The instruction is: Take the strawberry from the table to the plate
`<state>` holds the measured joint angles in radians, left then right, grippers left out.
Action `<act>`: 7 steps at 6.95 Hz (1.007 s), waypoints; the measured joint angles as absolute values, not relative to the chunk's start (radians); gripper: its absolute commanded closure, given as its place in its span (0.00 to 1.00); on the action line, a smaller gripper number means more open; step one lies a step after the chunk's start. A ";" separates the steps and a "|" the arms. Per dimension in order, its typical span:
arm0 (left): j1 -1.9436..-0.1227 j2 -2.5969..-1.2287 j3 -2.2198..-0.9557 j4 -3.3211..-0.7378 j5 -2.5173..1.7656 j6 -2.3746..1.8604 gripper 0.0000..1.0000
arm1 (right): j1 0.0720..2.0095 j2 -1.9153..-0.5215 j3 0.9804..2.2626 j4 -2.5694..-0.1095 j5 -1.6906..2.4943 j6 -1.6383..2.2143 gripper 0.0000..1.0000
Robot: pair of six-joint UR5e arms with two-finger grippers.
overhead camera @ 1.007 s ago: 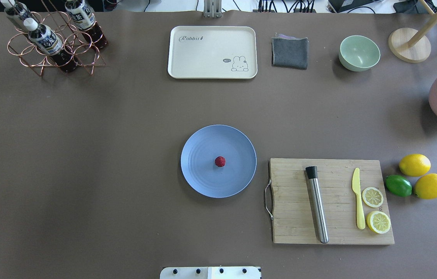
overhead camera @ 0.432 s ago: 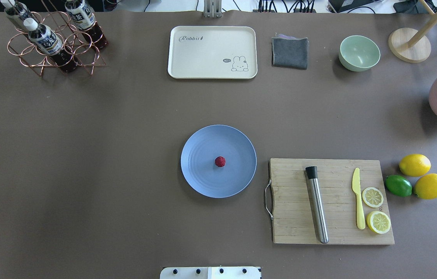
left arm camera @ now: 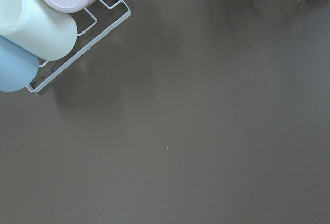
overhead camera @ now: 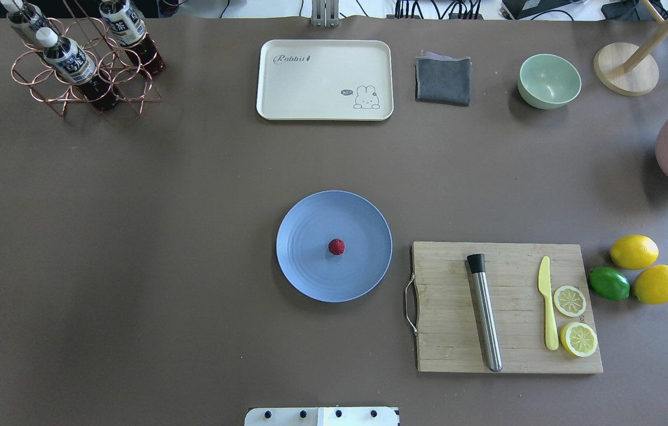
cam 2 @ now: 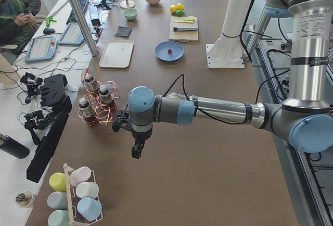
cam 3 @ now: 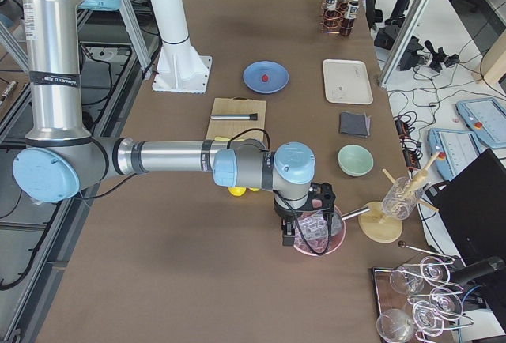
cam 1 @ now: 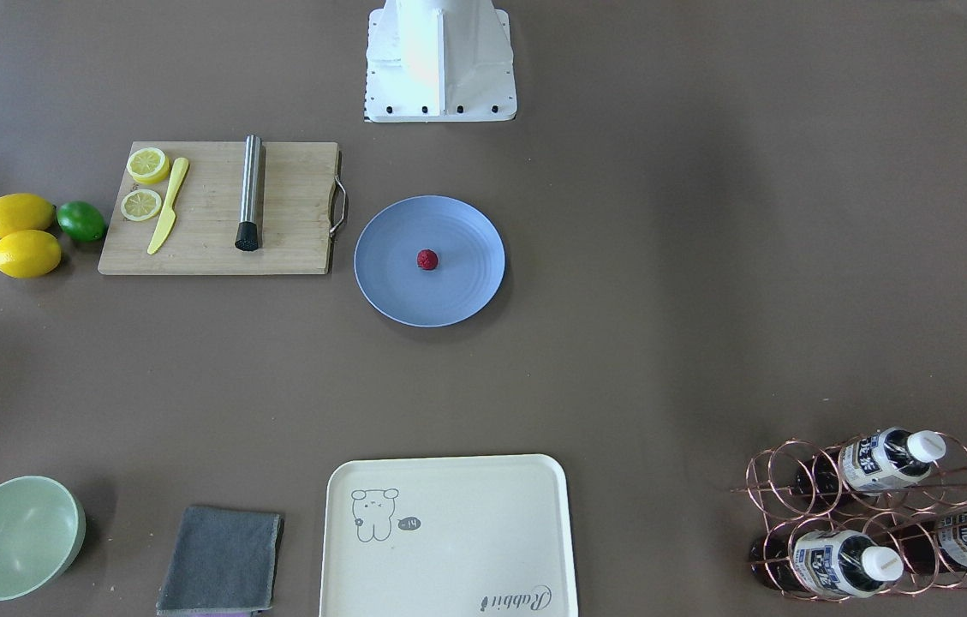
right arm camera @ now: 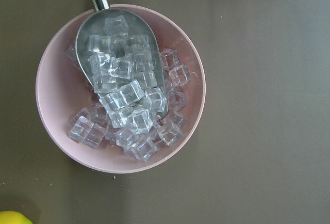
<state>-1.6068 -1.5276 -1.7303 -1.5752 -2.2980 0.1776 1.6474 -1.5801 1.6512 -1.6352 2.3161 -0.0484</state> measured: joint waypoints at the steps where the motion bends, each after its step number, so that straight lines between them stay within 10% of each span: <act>1: -1.606 -1.528 -1.731 -1.576 -2.299 0.178 0.02 | 1.647 -1.582 1.654 -1.635 2.317 -0.048 0.00; 7: -1.603 -1.528 -1.710 -1.626 -2.296 0.177 0.02 | 1.647 -1.586 1.654 -1.635 2.315 -0.042 0.00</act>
<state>-1.6026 -1.5278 -1.7103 -1.6257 -2.2960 0.1771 1.6475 -1.5855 1.6536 -1.6347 2.3152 -0.0418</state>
